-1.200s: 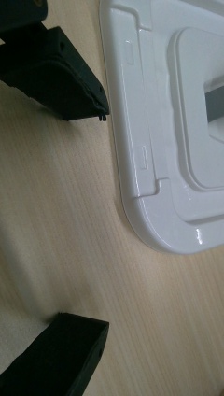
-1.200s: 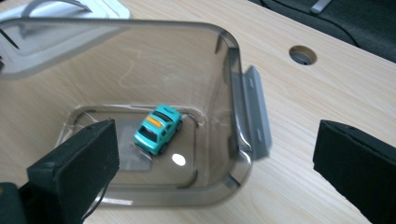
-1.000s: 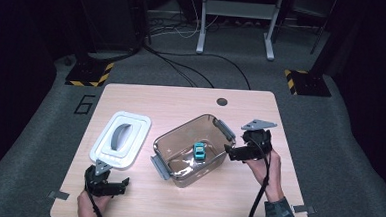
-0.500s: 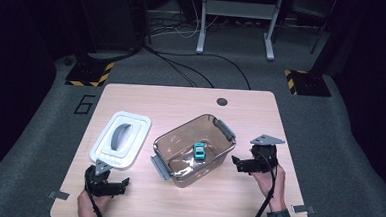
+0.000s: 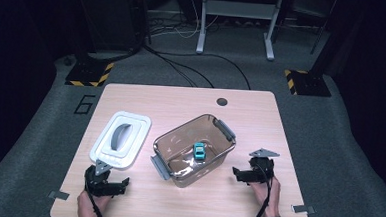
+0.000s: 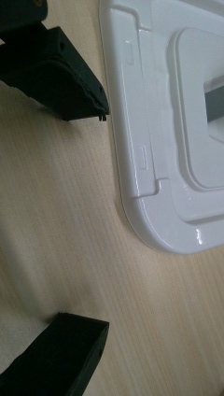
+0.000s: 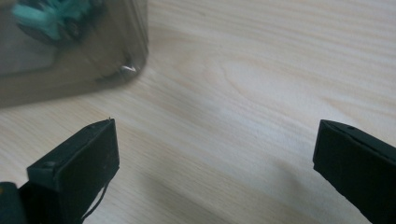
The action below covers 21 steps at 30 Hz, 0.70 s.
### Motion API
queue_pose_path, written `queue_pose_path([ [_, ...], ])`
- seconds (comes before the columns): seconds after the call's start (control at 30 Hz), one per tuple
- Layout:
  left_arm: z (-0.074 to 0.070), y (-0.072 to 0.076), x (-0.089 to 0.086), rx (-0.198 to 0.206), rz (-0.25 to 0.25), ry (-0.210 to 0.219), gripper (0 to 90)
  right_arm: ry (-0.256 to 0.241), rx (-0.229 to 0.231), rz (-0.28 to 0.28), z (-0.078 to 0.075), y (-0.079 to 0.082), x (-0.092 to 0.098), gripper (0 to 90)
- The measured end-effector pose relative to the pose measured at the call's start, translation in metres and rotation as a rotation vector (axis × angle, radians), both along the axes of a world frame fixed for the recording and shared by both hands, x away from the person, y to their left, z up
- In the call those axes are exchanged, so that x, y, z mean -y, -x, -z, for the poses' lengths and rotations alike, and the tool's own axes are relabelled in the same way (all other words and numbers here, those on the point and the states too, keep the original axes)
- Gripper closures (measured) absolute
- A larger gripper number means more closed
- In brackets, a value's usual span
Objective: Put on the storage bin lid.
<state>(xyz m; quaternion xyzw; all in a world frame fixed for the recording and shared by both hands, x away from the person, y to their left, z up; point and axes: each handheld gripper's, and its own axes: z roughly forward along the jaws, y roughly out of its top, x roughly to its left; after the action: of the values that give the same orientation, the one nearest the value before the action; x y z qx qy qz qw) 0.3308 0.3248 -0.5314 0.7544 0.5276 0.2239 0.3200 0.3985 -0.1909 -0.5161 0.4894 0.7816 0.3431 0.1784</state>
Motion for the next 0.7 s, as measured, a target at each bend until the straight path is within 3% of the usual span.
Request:
queue_pose_path([
  [0.1, 0.0000, 0.0001, 0.0000, 0.000, 0.000, 0.000, 0.2, 0.011, -0.011, 0.010, 0.0084, 0.0001, 0.0028, 0.0],
  [0.33, 0.0000, 0.0010, 0.0003, 0.006, -0.001, -0.004, 0.0, 0.059, 0.006, 0.027, 0.0107, 0.0020, -0.0010, 0.0],
  [0.53, -0.0014, 0.0042, 0.0007, 0.024, 0.016, -0.021, 0.0, 0.054, 0.026, 0.031, 0.0122, 0.0037, -0.0008, 0.0],
  [0.7, -0.0068, 0.0064, -0.0018, 0.055, 0.011, -0.008, 0.0, 0.047, 0.030, 0.036, 0.0128, 0.0054, -0.0006, 0.0],
])
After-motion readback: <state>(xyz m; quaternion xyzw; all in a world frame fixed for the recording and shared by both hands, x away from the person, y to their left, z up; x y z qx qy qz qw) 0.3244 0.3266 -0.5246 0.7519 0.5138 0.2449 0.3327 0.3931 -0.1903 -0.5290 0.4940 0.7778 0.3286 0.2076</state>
